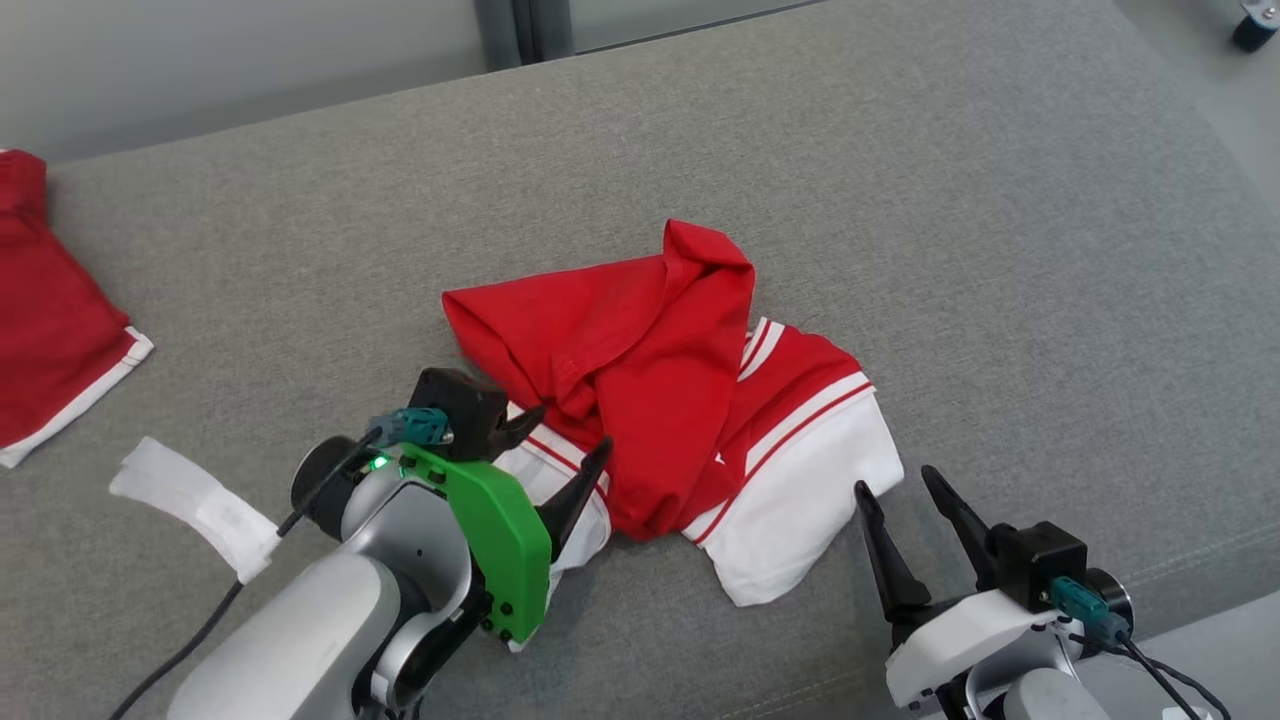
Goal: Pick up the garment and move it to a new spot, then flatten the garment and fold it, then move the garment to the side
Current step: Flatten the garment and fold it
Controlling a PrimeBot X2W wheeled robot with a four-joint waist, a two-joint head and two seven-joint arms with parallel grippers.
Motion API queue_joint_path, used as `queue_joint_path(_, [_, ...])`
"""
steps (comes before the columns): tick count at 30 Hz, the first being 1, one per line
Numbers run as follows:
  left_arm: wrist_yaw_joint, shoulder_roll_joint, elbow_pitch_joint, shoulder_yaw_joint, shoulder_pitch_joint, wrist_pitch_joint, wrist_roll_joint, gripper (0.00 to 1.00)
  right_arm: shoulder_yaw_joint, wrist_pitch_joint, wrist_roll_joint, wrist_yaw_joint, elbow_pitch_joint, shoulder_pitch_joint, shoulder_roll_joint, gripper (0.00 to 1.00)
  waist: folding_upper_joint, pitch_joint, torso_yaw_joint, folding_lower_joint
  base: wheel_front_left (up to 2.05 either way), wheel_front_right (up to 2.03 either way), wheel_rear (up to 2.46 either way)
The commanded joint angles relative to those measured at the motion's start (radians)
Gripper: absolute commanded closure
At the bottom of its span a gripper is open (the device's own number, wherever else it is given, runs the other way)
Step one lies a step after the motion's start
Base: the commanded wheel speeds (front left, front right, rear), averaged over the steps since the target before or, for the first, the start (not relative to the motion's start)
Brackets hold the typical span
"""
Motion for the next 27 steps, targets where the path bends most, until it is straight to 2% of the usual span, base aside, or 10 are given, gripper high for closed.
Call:
queue_joint_path(1, [0.007,-0.003,-0.007,0.002,0.021,0.012,-0.021,0.00,0.003,-0.003,-0.002,0.000,0.000,-0.010,-0.003,0.00,0.0000,0.003,0.016,0.0000,0.00,0.00,0.00])
queue_joint_path(7, [-0.003,-0.036,0.017,0.021,0.026,0.045,-0.105,0.00,0.025,-0.003,0.007,0.000,0.002,-0.037,-0.003,0.00,0.0000,0.021,0.002,0.0000,0.00,0.00,0.00])
queue_joint_path(18, [0.019,-0.058,0.123,0.071,-0.031,-0.001,-0.109,0.00,0.029,-0.003,0.027,0.000,0.002,-0.036,-0.003,0.00,0.0000,0.039,-0.044,0.0000,0.00,0.00,0.00])
queue_joint_path(19, [0.026,-0.063,0.134,0.079,-0.036,-0.012,-0.108,0.03,0.029,-0.003,0.028,0.000,0.003,-0.037,-0.003,0.00,0.0000,0.040,-0.046,0.0000,0.00,0.00,0.00])
queue_joint_path(20, [0.026,-0.066,0.144,0.084,-0.039,-0.017,-0.108,0.20,0.030,-0.003,0.027,0.000,0.003,-0.038,-0.003,0.00,0.0000,0.041,-0.049,0.0000,0.00,0.00,0.00])
queue_joint_path(22, [0.025,-0.074,0.160,0.090,-0.048,-0.031,-0.108,0.62,0.031,-0.003,0.028,0.000,0.002,-0.042,-0.003,0.00,0.0000,0.044,-0.052,0.0000,0.00,0.00,0.00])
queue_joint_path(23, [0.025,-0.074,0.160,0.090,-0.048,-0.031,-0.108,0.62,0.031,-0.003,0.028,0.000,0.002,-0.042,-0.003,0.00,0.0000,0.044,-0.052,0.0000,0.00,0.00,0.00])
queue_joint_path(24, [0.022,-0.076,0.165,0.090,-0.053,-0.034,-0.109,0.84,0.031,-0.003,0.029,0.000,0.001,-0.043,-0.003,0.00,0.0000,0.045,-0.053,0.0000,0.00,0.00,0.00])
queue_joint_path(25, [0.017,-0.079,0.165,0.092,-0.057,-0.039,-0.111,1.00,0.030,-0.003,0.030,0.000,0.000,-0.043,-0.003,0.00,0.0000,0.046,-0.053,0.0000,0.00,0.00,0.00])
queue_joint_path(27, [0.006,-0.081,0.164,0.088,-0.064,-0.036,-0.114,1.00,0.028,-0.003,0.030,0.000,-0.001,-0.041,-0.003,0.00,0.0000,0.046,-0.052,0.0000,0.00,0.00,0.00])
